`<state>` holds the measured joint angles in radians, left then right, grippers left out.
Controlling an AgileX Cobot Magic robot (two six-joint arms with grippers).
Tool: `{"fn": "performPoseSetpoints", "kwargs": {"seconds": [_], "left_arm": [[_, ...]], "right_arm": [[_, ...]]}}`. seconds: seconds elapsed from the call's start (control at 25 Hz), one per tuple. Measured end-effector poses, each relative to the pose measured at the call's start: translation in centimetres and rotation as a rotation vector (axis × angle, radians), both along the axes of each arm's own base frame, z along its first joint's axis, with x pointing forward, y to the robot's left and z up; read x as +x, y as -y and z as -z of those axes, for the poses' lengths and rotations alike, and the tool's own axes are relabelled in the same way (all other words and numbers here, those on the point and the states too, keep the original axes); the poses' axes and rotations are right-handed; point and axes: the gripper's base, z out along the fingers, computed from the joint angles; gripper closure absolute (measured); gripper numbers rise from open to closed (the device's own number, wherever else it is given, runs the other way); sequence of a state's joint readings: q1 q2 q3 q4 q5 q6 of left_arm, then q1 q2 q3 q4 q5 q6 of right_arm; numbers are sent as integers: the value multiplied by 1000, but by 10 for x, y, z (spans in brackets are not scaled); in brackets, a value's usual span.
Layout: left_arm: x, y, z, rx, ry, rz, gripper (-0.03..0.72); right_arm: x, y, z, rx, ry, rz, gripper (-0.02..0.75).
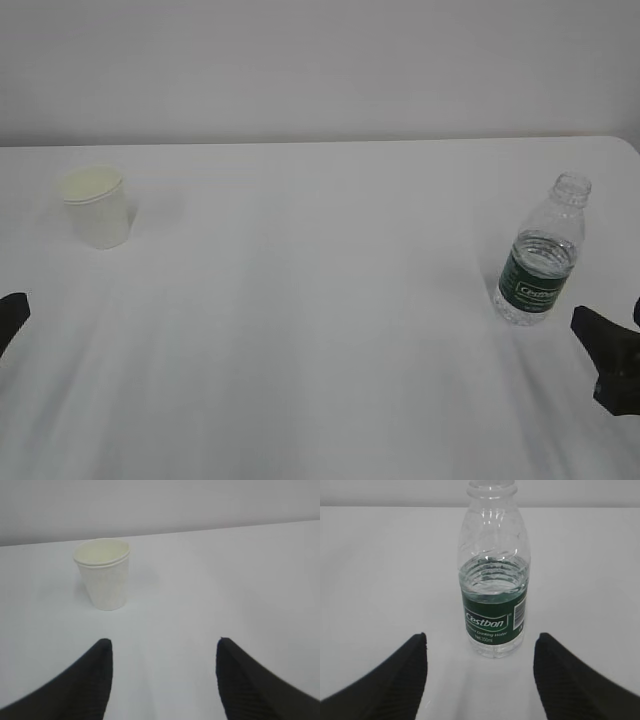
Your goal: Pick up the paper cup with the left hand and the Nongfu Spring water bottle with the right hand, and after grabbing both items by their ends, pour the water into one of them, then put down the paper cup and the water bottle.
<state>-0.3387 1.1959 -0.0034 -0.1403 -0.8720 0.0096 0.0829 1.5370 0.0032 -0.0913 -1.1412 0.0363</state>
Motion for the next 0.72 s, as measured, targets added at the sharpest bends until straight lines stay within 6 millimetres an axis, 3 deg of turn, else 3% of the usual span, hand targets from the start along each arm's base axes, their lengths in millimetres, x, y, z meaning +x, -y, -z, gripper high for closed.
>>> {"fn": "performPoseSetpoints", "kwargs": {"seconds": [0.2,0.44,0.72], "left_arm": [[1,0,3,6,-17,0,208],[1,0,5,-1,-29,-7,80],[2,0,5,-3,-25,-14,66]], "right_arm": [[-1,-5,0,-7,1,-59,194],[-1,-6,0,-9,0,-77,135],[-1,-5,0,-18,2,-69,132]]}}
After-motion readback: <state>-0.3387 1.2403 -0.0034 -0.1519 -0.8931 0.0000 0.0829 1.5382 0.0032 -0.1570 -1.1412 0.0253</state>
